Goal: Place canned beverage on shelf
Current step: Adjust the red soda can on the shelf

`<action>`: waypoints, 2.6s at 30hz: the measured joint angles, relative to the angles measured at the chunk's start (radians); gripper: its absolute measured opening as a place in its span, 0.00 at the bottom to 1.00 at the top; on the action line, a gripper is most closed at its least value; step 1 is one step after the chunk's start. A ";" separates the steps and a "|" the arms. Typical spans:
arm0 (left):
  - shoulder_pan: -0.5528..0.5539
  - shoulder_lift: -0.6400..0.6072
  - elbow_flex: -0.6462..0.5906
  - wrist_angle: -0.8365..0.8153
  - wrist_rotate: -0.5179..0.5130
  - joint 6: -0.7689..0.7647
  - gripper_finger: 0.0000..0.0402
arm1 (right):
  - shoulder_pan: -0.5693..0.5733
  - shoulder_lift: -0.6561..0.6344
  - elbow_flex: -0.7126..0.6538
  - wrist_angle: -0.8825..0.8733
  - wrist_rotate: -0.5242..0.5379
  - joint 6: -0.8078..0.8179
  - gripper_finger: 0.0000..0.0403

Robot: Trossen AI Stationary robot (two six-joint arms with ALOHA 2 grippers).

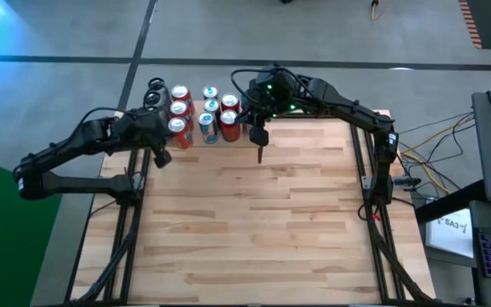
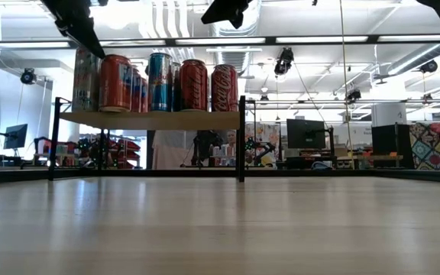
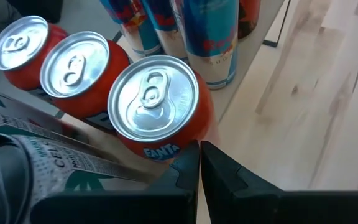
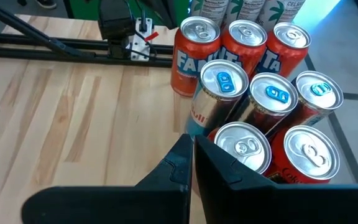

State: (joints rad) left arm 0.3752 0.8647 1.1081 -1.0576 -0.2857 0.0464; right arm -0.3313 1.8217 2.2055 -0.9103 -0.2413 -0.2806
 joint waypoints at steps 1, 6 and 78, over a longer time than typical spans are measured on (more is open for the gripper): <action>0.000 -0.002 0.003 -0.001 0.001 -0.002 0.00 | 0.000 0.000 0.000 0.000 0.000 0.000 0.02; 0.000 -0.022 -0.003 -0.006 0.025 0.001 0.00 | 0.000 0.001 0.000 -0.021 0.000 0.000 0.02; -0.002 -0.232 -0.333 0.395 0.036 -0.117 0.00 | 0.111 -0.251 -0.598 0.444 0.039 -0.004 0.02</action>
State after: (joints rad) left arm 0.3737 0.6323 0.7753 -0.6628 -0.2493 -0.0708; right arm -0.2203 1.5707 1.6077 -0.4668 -0.2020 -0.2848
